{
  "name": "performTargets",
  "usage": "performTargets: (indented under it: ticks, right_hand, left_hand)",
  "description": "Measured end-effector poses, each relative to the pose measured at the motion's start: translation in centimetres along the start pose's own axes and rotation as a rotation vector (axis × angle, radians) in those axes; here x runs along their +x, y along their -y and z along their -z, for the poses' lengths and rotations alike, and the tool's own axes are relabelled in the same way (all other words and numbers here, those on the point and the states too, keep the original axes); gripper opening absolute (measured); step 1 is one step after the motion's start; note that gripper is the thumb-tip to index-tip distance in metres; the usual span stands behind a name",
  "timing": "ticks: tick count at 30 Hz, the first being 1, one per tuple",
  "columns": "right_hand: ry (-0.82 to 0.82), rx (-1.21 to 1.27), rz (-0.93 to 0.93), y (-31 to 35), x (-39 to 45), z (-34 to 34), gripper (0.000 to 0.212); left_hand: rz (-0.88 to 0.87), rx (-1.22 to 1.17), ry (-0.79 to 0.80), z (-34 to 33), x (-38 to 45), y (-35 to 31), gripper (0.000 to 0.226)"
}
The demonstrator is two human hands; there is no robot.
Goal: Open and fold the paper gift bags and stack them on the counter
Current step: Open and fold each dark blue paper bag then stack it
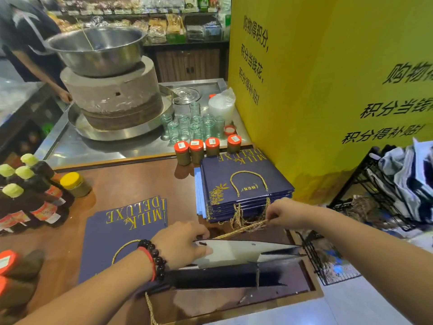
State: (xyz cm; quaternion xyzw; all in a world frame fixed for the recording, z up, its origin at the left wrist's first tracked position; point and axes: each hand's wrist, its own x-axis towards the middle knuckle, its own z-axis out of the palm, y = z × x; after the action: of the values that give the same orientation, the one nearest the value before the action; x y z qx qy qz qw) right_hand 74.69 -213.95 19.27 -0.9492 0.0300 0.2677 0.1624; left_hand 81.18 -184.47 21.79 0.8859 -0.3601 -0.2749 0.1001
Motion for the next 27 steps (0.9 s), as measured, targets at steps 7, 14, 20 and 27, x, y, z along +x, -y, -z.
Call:
performTargets:
  ticks: [7, 14, 20, 27]
  right_hand:
    - [-0.03, -0.039, -0.184, -5.6, -1.3, -1.1, 0.02]
    - [-0.096, 0.236, -0.332, -9.1, -2.4, -2.7, 0.022]
    - [-0.15, 0.355, -0.409, -11.3, -3.5, -3.8, 0.019]
    - [-0.218, 0.739, -0.363, -9.0, -4.3, -2.0, 0.007]
  left_hand:
    - [-0.224, 0.064, -0.064, -0.4, 0.6, 0.2, 0.039]
    - [-0.319, 0.023, -0.083, -1.2, 1.6, 1.2, 0.07]
    - [-0.313, -0.013, -0.102, -1.4, 2.0, 1.7, 0.078]
    - [-0.37, 0.171, -0.104, -1.1, 1.8, 0.5, 0.089]
